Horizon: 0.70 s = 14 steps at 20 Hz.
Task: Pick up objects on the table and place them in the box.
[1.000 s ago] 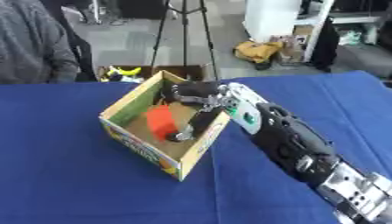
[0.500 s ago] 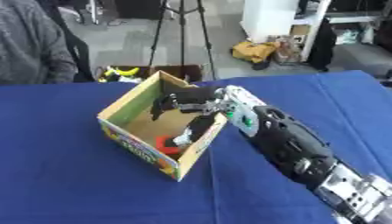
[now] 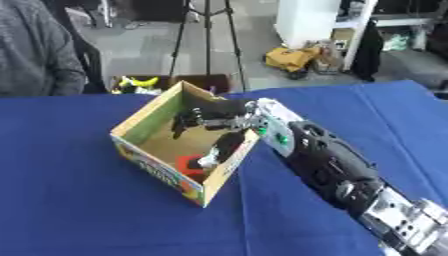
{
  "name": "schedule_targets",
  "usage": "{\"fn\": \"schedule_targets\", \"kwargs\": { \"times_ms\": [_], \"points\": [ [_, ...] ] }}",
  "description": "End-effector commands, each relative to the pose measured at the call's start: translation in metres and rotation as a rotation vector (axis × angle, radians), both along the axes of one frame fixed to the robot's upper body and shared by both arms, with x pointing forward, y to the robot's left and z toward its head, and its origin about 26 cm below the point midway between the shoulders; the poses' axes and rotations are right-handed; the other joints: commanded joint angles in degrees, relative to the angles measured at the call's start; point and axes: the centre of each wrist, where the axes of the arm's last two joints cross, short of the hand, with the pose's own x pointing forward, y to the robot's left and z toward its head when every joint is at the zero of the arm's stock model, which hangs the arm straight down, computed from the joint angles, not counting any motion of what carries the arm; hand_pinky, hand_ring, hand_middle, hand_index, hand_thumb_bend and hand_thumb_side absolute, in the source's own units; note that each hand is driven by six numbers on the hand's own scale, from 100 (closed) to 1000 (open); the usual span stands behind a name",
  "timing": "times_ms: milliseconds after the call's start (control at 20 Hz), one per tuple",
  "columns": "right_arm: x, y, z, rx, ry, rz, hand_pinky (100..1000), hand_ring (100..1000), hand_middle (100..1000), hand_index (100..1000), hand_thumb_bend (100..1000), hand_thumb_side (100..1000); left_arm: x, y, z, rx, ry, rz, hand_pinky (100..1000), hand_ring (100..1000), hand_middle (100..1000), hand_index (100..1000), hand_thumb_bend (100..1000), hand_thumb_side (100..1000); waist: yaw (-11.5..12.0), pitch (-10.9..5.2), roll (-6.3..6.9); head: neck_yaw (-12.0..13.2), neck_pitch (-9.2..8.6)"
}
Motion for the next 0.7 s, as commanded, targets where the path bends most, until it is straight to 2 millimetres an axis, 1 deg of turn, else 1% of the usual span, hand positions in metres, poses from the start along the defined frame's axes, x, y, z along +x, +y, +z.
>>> {"fn": "schedule_targets", "kwargs": {
  "times_ms": [50, 200, 350, 400, 450, 600, 650, 700],
  "points": [
    [-0.001, -0.006, 0.012, 0.002, -0.033, -0.009, 822, 990, 866, 854, 324, 699, 0.001, 0.001, 0.009, -0.004, -0.032, 0.001, 569, 746, 621, 700, 100, 777, -0.18, -0.8, 0.14, -0.08, -0.76],
    [-0.003, -0.006, 0.016, 0.035, -0.049, -0.012, 817, 992, 863, 836, 291, 662, 0.0, 0.003, 0.008, -0.003, -0.03, 0.007, 569, 747, 620, 700, 100, 777, -0.69, -0.8, 0.22, 0.14, -0.75],
    [-0.008, -0.007, 0.023, 0.103, -0.076, -0.02, 809, 1000, 858, 802, 222, 618, 0.0, 0.004, 0.007, -0.005, -0.029, 0.018, 568, 747, 620, 700, 100, 778, -1.6, -0.79, 0.28, 0.7, -0.69],
    [-0.01, -0.007, 0.025, 0.129, -0.085, -0.025, 807, 1000, 857, 797, 213, 615, 0.0, 0.005, 0.007, -0.006, -0.028, 0.022, 568, 747, 620, 700, 100, 778, -1.97, -0.81, 0.29, 0.95, -0.66],
    [-0.014, -0.008, 0.028, 0.157, -0.097, -0.031, 803, 1000, 855, 780, 187, 590, 0.0, 0.006, 0.006, -0.004, -0.027, 0.027, 568, 747, 620, 700, 100, 777, -2.57, -0.89, 0.32, 1.43, -0.65],
    [-0.026, -0.009, 0.034, 0.241, -0.134, -0.046, 795, 1000, 850, 759, 154, 563, -0.001, 0.01, 0.006, -0.002, -0.026, 0.046, 568, 747, 620, 699, 100, 778, -4.22, -1.09, 0.27, 2.65, -0.44],
    [-0.031, -0.01, 0.035, 0.27, -0.143, -0.053, 789, 1000, 846, 744, 128, 554, -0.001, 0.011, 0.005, 0.0, -0.024, 0.052, 568, 747, 620, 699, 100, 779, -4.92, -1.13, 0.24, 3.16, -0.37],
    [-0.035, -0.01, 0.035, 0.298, -0.149, -0.058, 783, 1000, 848, 728, 168, 767, -0.001, 0.012, 0.005, 0.001, -0.023, 0.058, 567, 747, 620, 699, 100, 779, -5.6, -1.19, 0.24, 3.67, -0.34]
  ]
}}
